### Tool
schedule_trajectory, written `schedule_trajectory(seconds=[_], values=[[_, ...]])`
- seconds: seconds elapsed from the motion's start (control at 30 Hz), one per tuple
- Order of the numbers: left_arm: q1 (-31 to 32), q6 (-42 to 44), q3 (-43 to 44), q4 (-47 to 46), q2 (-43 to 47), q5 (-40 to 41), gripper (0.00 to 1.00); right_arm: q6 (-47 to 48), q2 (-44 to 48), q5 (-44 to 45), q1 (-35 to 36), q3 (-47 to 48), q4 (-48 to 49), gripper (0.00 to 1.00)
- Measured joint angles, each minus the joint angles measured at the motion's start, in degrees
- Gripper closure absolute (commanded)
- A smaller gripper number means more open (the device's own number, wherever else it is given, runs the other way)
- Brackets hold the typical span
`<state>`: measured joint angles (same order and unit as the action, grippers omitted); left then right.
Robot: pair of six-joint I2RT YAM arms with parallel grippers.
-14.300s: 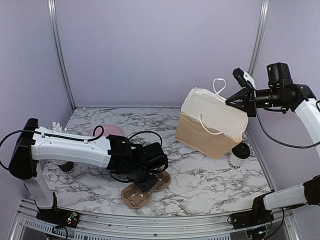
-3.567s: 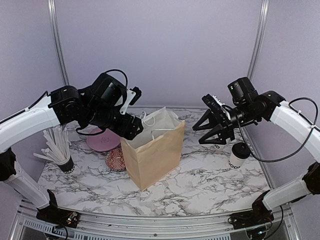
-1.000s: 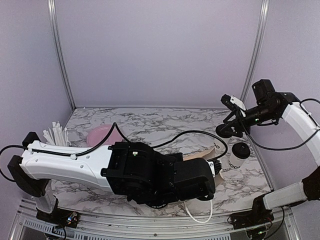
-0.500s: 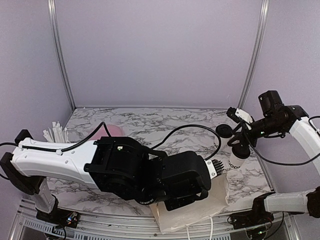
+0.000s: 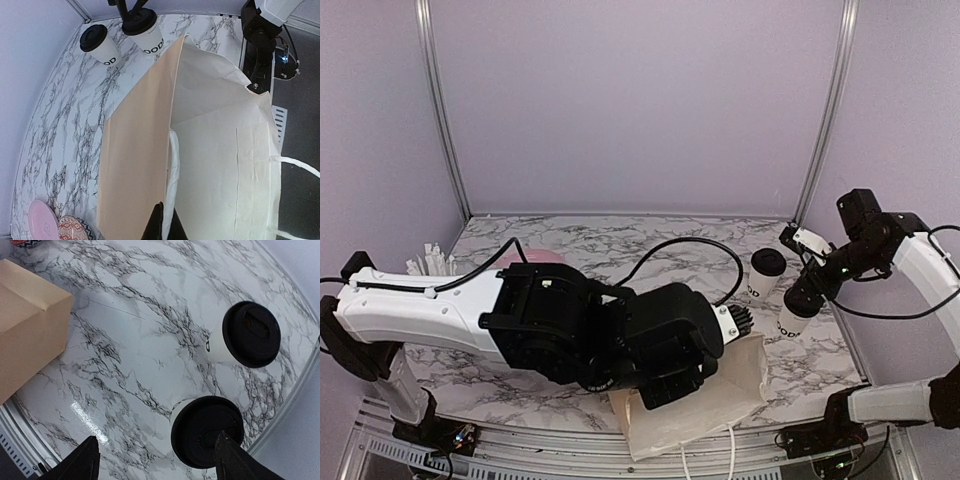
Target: Pack the takeout coffee
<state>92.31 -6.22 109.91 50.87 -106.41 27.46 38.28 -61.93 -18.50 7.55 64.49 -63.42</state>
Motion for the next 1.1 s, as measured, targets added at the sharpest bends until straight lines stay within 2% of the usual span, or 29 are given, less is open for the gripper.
schedule_trajectory(seconds=[0.2,0.33,0.73,1.1], values=[[-7.37,1.92,-4.39,-2.86,4.39,-2.71,1.00,-0.46,-9.20,2.82,-7.54,1.33,-1.99,0.21],[-10.71,2.93,-6.45,-4.59,6.12,-4.59,1.00,-0.61,-12.48,4.28,-9.62,1.57,-3.26,0.21],[-10.82,4.42,-7.23,-6.12,6.29,-8.33,1.00,-0.57,-18.78,6.21,-10.10,6.08,-4.02,0.18],[-10.84,4.74,-7.63,-6.73,6.29,-9.27,1.00,-0.48,-22.32,6.91,-10.10,6.21,-4.11,0.20]])
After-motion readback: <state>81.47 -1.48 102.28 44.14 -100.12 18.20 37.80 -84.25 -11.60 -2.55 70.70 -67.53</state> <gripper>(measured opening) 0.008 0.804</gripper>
